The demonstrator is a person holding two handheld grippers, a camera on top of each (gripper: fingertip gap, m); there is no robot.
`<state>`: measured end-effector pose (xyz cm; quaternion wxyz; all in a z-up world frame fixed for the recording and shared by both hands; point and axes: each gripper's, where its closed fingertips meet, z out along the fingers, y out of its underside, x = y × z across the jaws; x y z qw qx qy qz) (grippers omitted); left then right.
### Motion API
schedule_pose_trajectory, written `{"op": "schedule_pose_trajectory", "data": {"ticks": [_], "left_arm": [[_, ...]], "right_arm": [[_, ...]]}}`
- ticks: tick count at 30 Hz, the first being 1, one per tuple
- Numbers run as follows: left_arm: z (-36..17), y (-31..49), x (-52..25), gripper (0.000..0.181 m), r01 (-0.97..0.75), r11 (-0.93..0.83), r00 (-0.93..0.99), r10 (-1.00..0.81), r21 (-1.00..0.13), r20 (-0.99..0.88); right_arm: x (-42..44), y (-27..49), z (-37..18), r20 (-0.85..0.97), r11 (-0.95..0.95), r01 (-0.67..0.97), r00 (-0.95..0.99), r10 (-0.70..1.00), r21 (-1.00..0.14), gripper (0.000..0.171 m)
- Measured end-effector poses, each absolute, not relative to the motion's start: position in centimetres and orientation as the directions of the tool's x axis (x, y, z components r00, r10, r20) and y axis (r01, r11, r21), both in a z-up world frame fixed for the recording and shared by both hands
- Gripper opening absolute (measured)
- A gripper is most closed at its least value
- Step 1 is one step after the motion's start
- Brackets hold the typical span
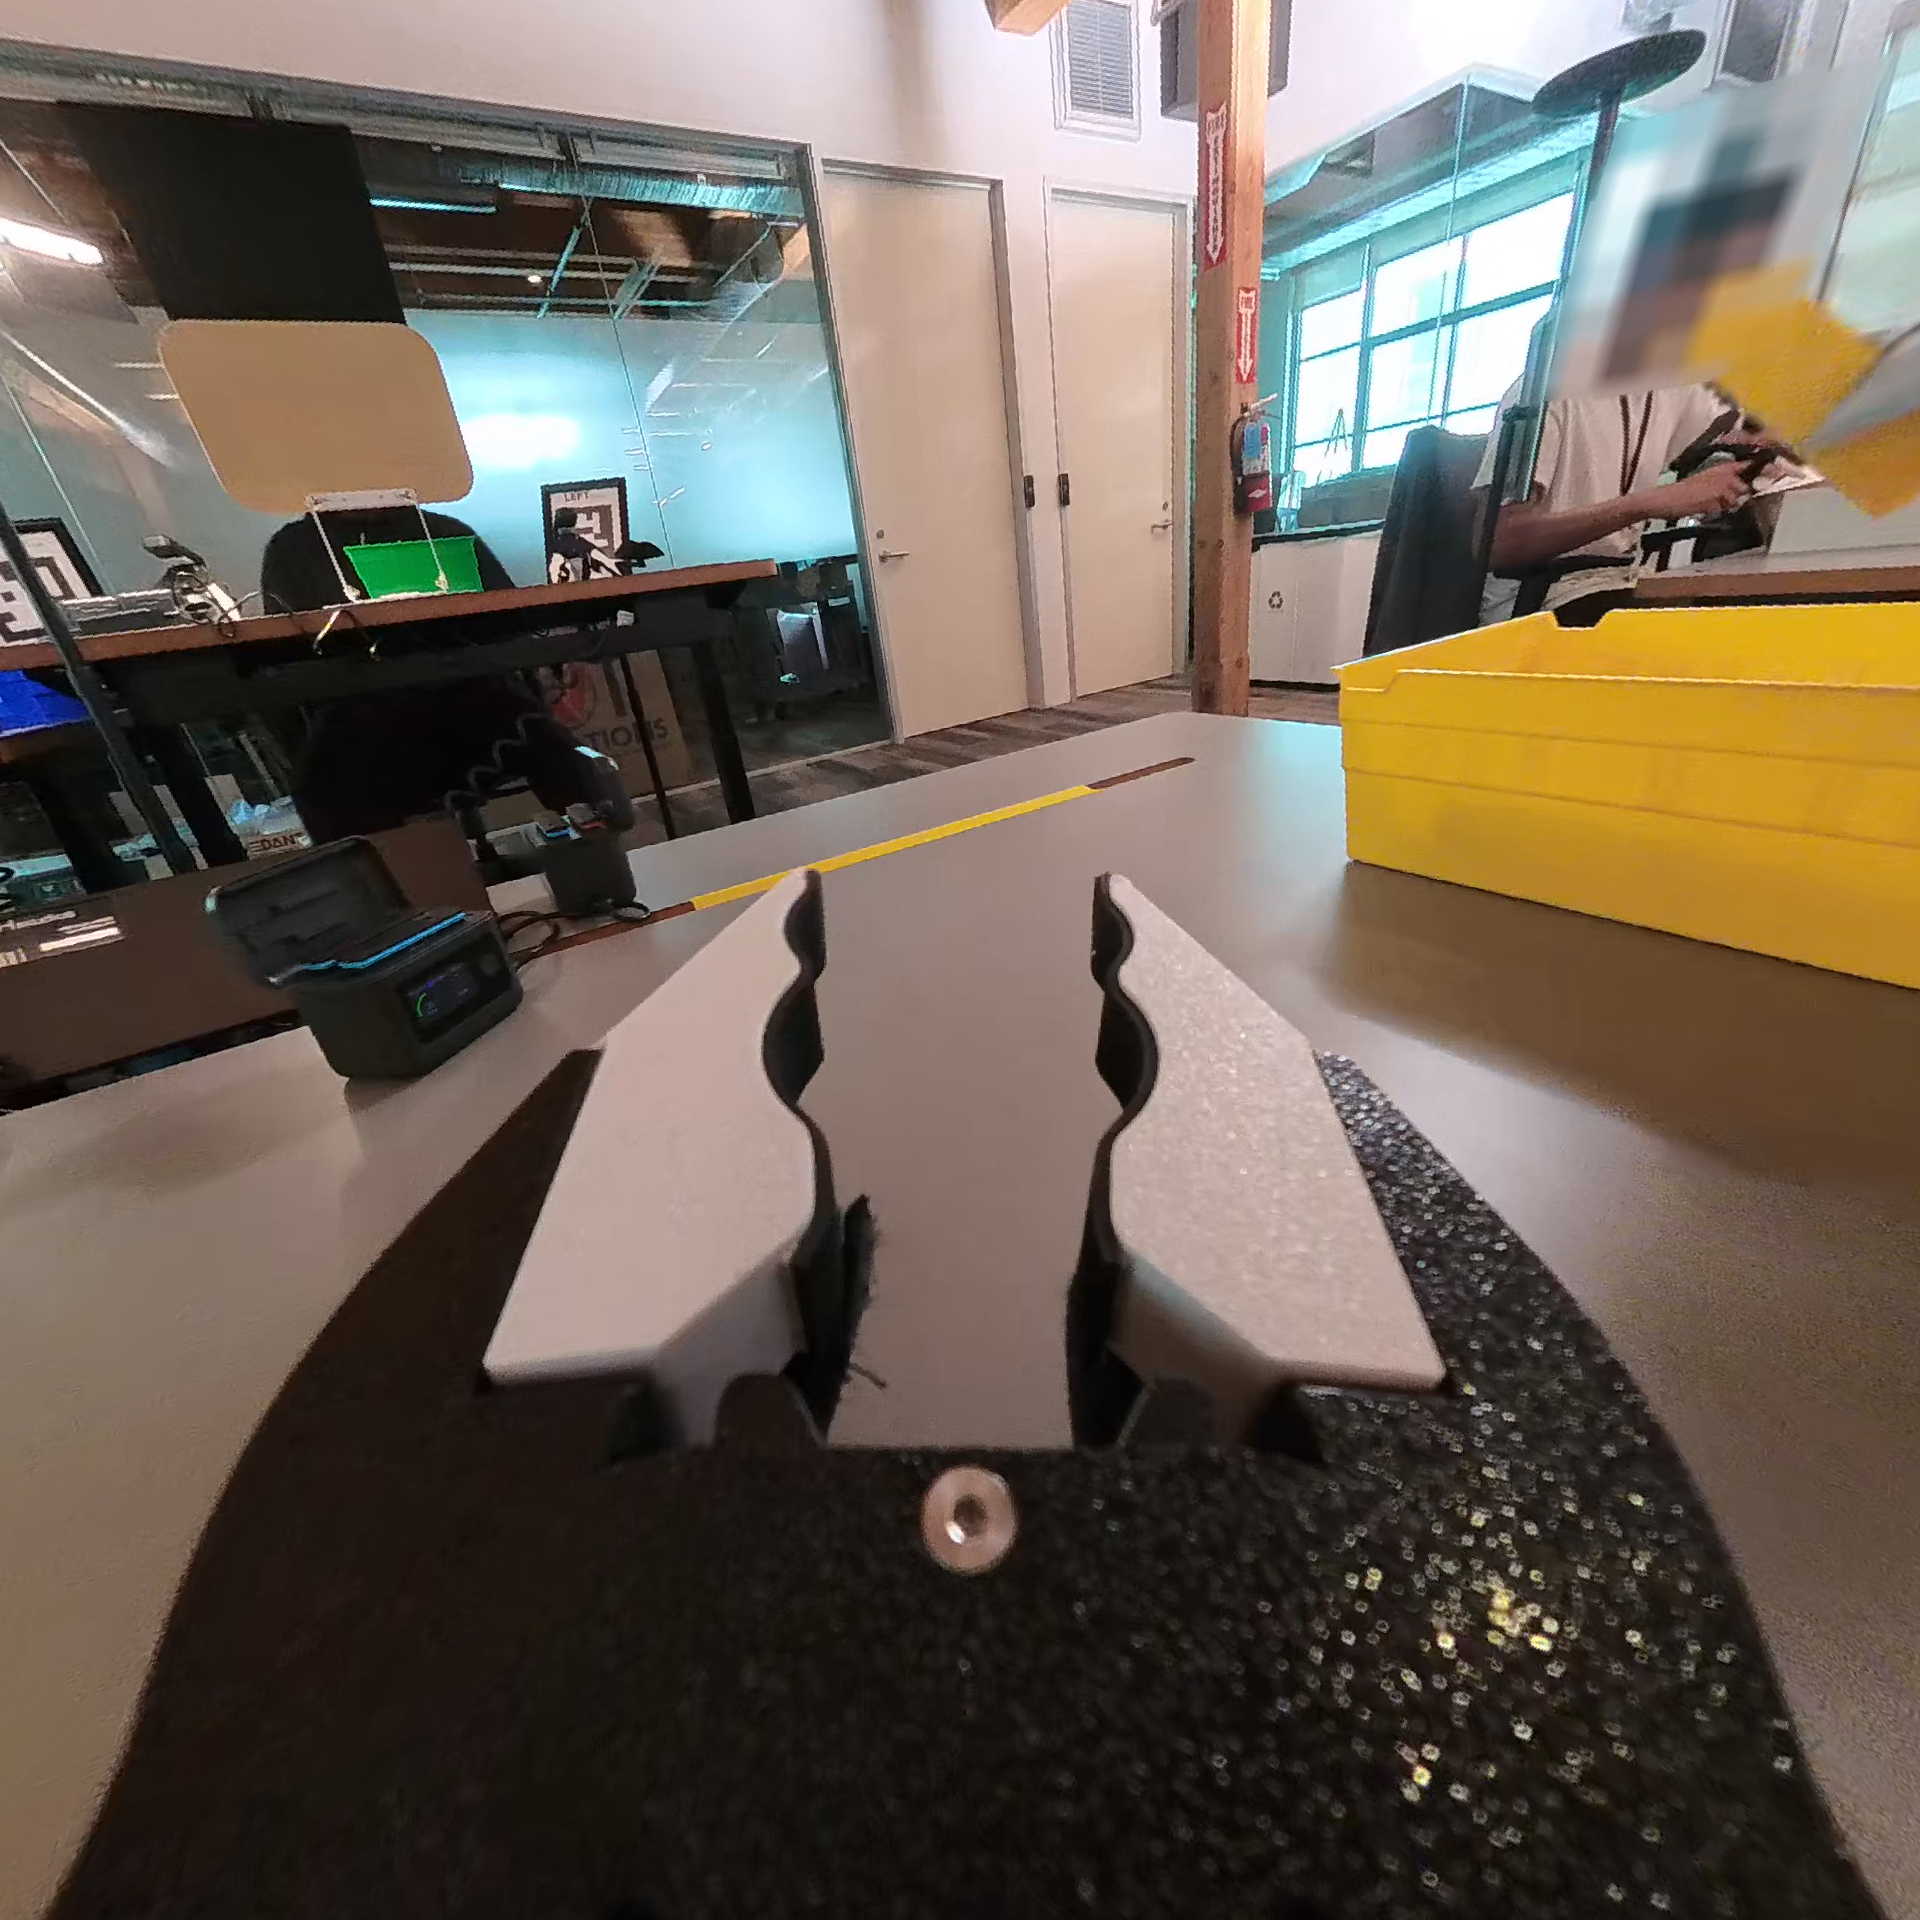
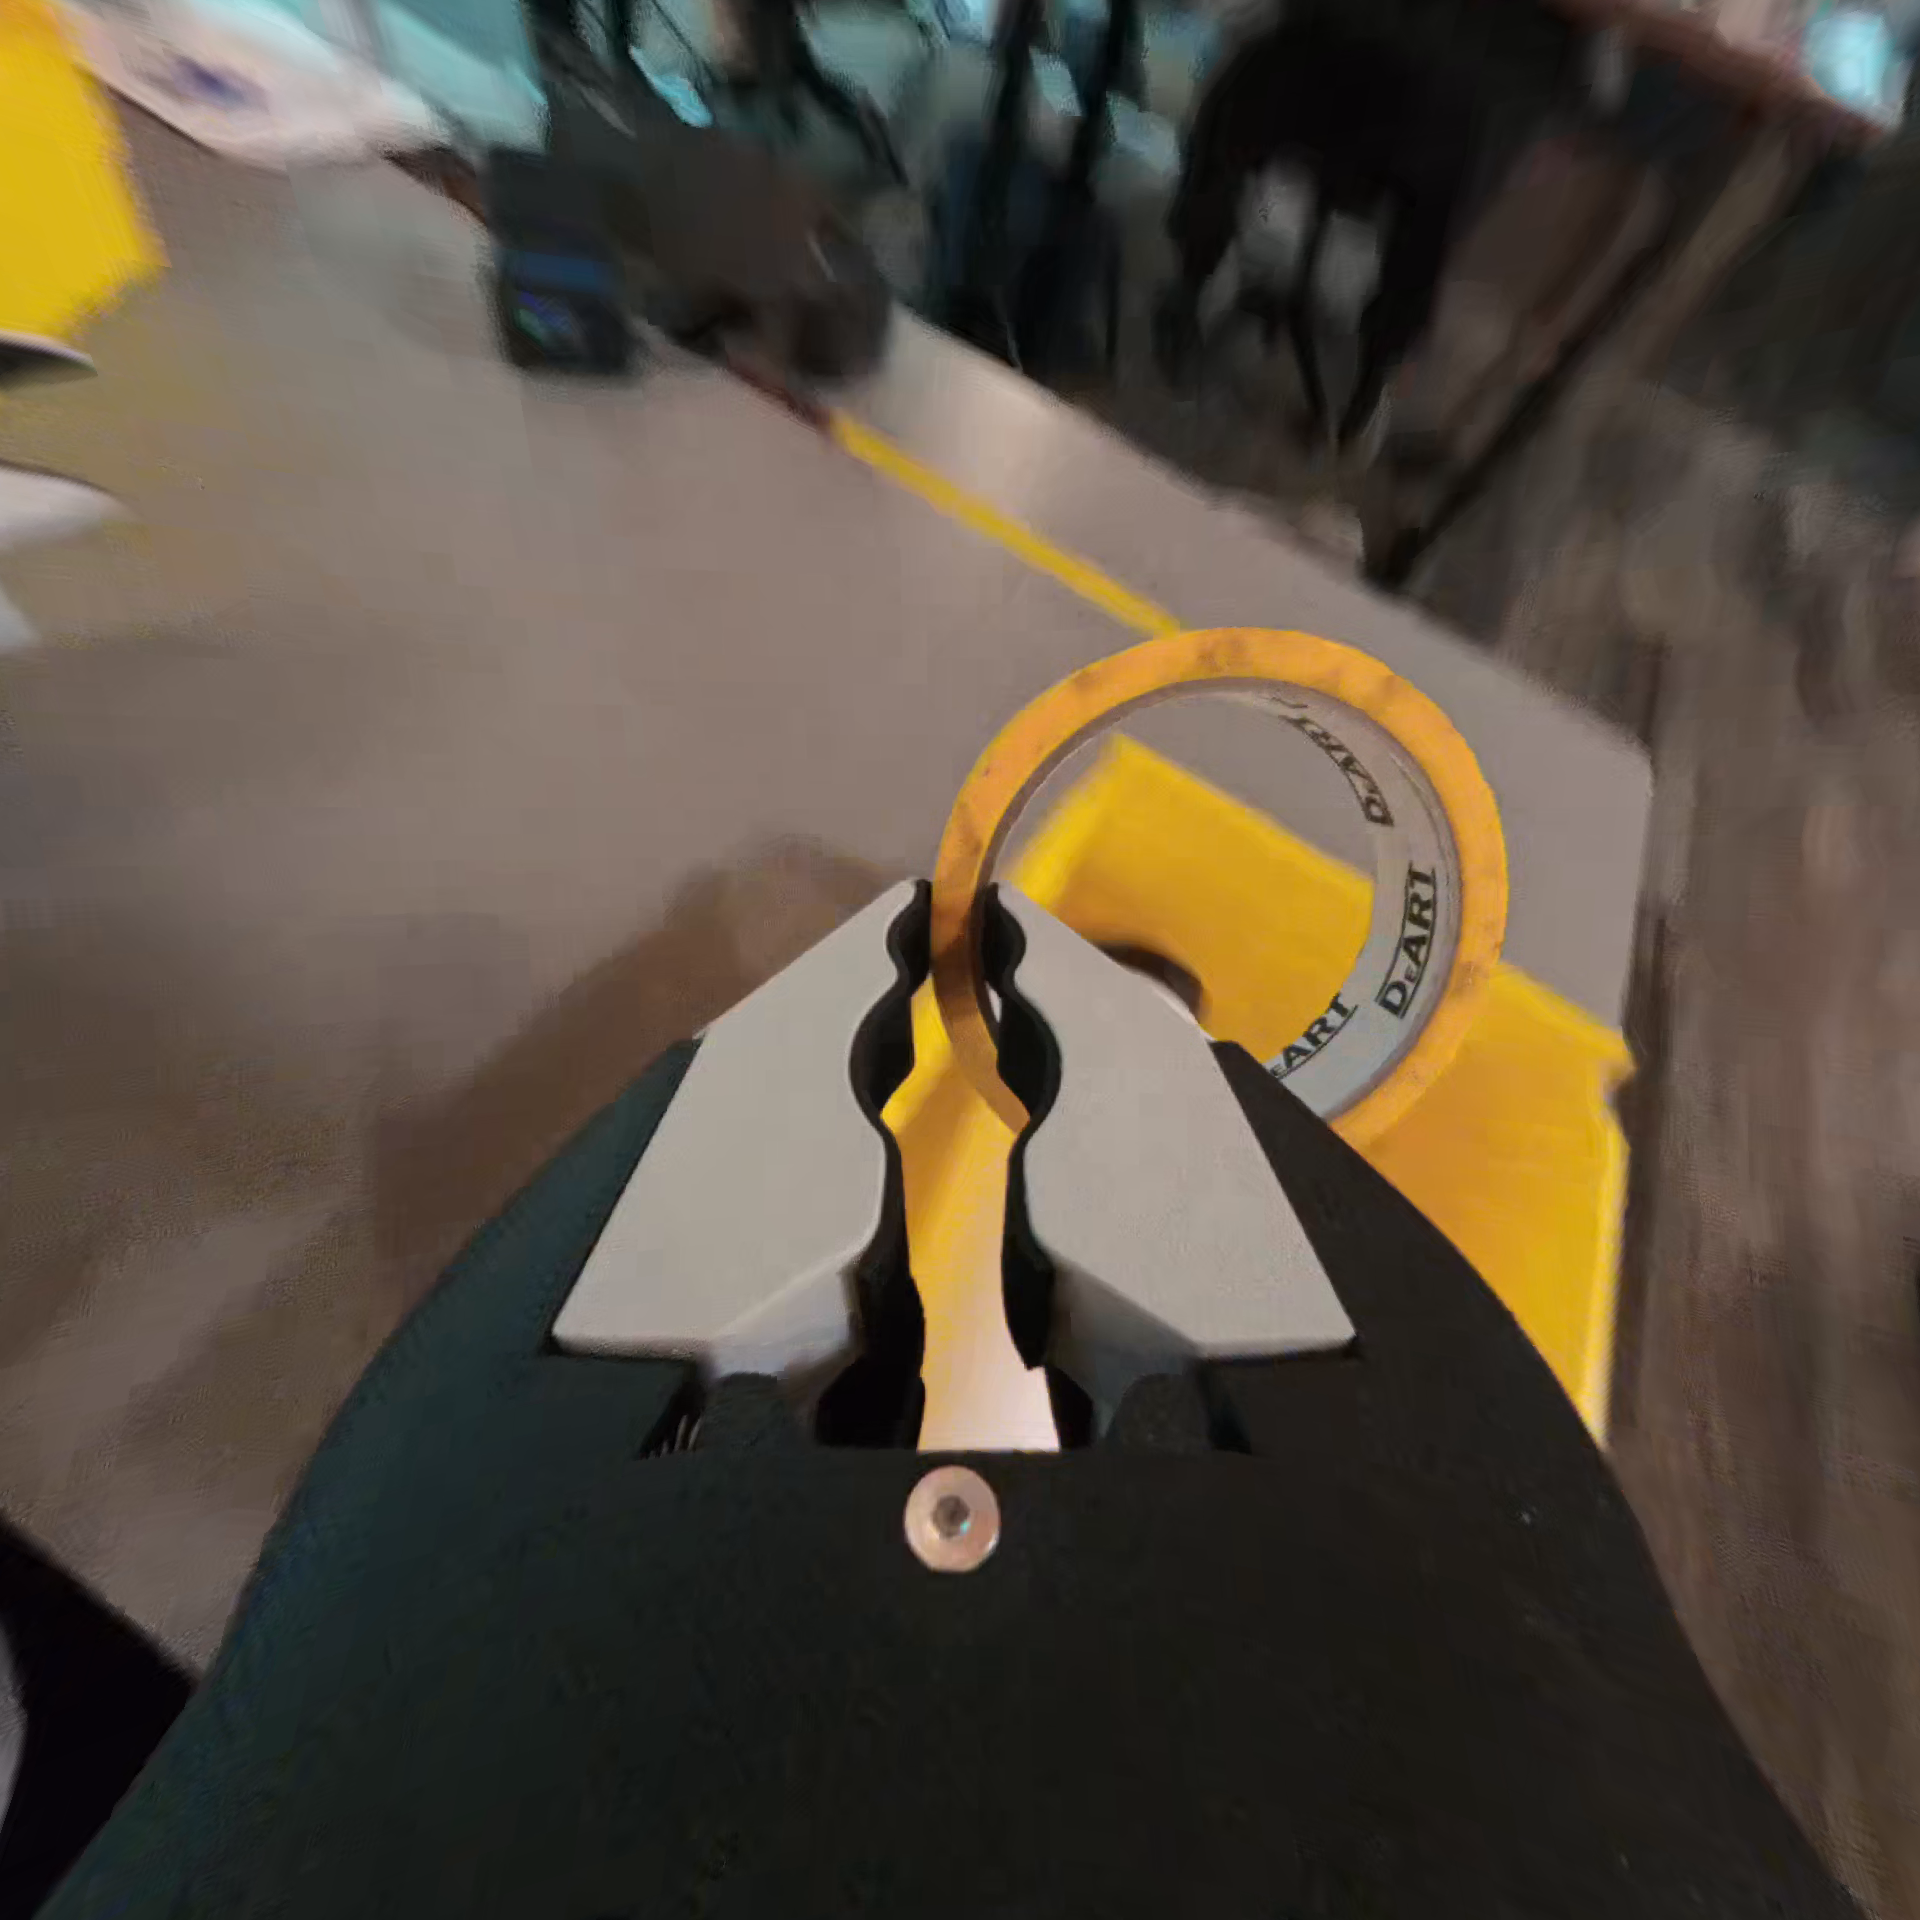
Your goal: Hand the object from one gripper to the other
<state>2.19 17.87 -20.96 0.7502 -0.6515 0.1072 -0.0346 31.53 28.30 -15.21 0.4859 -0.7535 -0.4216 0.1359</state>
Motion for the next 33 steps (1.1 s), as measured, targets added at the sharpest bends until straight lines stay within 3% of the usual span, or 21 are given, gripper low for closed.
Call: {"op": "schedule_pose_trajectory", "data": {"ticks": [1, 5, 9, 13, 15, 19, 24, 28, 31, 33], "left_arm": [[-21.0, 17.9, 2.2, 0.049, -0.086, 0.147, 0.975, -0.193, -0.985, -0.114], [-21.1, 18.0, 2.3, 0.047, -0.092, 0.136, 0.974, -0.194, -0.986, -0.117], [-21.2, 18.1, 2.4, 0.046, -0.090, 0.134, 0.973, -0.201, -0.987, -0.116], [-21.1, 18.0, 2.3, 0.045, -0.084, 0.136, 0.974, -0.200, -0.987, -0.110], [-21.1, 18.0, 2.3, 0.044, -0.080, 0.140, 0.974, -0.201, -0.987, -0.107], [-21.1, 18.0, 2.3, 0.045, -0.081, 0.139, 0.974, -0.201, -0.987, -0.108], [-21.1, 18.0, 2.2, 0.045, -0.080, 0.138, 0.975, -0.197, -0.987, -0.107], [-21.0, 18.0, 2.1, 0.046, -0.070, 0.140, 0.977, -0.191, -0.988, -0.097], [-20.9, 18.0, 1.9, 0.046, -0.067, 0.144, 0.978, -0.186, -0.987, -0.093], [-20.9, 17.9, 1.9, 0.046, -0.066, 0.145, 0.978, -0.185, -0.987, -0.092]], "right_arm": [[33.9, 29.6, -16.3, 0.159, -0.275, 0.512, 0.650, 0.743, -0.814, 0.008], [38.2, 32.1, -20.8, 0.049, -0.462, 0.620, 0.628, 0.776, -0.634, 0.008], [39.6, 33.9, -25.3, 0.120, -0.396, 0.832, 0.472, 0.873, -0.389, 0.008], [40.3, 35.7, -28.2, 0.149, -0.353, 0.904, 0.394, 0.907, -0.242, 0.008], [40.3, 36.2, -29.4, 0.131, -0.345, 0.913, 0.378, 0.917, -0.220, 0.008], [39.7, 36.9, -29.9, 0.105, -0.390, 0.880, 0.429, 0.897, -0.270, 0.015], [38.5, 37.3, -26.0, 0.181, -0.401, 0.828, 0.496, 0.849, -0.392, 0.036], [33.0, 35.4, -18.2, 0.290, -0.261, 0.721, 0.544, 0.788, -0.642, 0.038], [26.1, 31.0, -12.0, 0.283, -0.079, 0.526, 0.573, 0.769, -0.847, 0.038], [21.1, 27.2, -10.2, 0.244, 0.011, 0.395, 0.545, 0.802, -0.919, 0.036]]}}
